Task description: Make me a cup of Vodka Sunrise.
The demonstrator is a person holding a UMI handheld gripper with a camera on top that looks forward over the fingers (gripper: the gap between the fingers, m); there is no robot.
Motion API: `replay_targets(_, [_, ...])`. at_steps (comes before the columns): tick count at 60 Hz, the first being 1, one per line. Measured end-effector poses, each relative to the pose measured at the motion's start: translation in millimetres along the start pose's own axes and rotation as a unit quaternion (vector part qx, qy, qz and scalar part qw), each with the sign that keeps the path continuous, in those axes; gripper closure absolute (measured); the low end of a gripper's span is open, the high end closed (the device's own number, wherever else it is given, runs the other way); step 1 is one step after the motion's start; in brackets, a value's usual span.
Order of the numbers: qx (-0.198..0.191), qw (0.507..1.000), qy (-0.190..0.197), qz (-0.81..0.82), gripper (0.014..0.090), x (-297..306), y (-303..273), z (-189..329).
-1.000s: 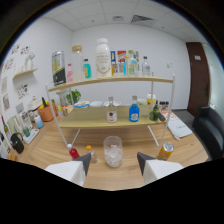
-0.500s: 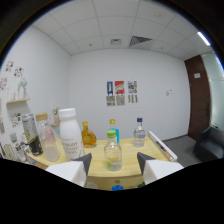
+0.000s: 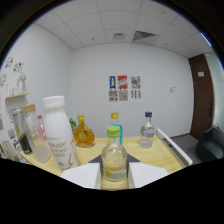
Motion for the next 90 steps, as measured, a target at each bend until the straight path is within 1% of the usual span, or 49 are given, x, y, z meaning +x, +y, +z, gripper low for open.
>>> replay_targets(3, [0.003,1.0,-0.002,-0.006,0.0683,-1,-5,-5])
replay_targets(14, [0.045,0.999,0.002,-0.001,0.0689,2,-37,-47])
replay_targets(19, [0.056,0.998,-0.002,0.011,0.0689,2,-31,-72])
replay_targets(22, [0.057,0.998,0.005,0.012,0.0689,3,-16,-84])
replay_targets(26, [0.046,0.999,0.008,0.017,0.0691,3,12,-96])
replay_targets(32, [0.004,1.0,0.01,0.02,0.069,-3,81,-100])
replay_targets(36, [-0.035,0.999,0.017,0.018,0.069,-4,128,-95])
replay_targets(41, [-0.066,0.997,0.025,0.012,0.0689,-2,172,-90])
replay_targets(47, [-0.097,0.993,0.047,-0.049,0.0692,8,208,-81])
replay_targets(54, [-0.111,0.975,0.063,-0.181,0.0691,18,220,-74])
replay_targets(60, [-0.11,0.943,0.072,-0.305,0.0691,22,216,-70])
replay_targets(66, [-0.094,0.895,0.08,-0.428,0.0692,22,202,-68])
replay_targets(71, [-0.087,0.845,0.085,-0.521,0.0692,20,194,-69])
replay_targets(76, [-0.086,0.795,0.08,-0.595,0.0692,18,193,-67])
replay_targets(80, [-0.092,0.745,0.078,-0.656,0.0693,18,191,-64])
replay_targets(84, [-0.092,0.697,0.087,-0.706,0.069,21,185,-61])
replay_targets(90, [-0.097,0.624,0.084,-0.771,0.0689,23,184,-58])
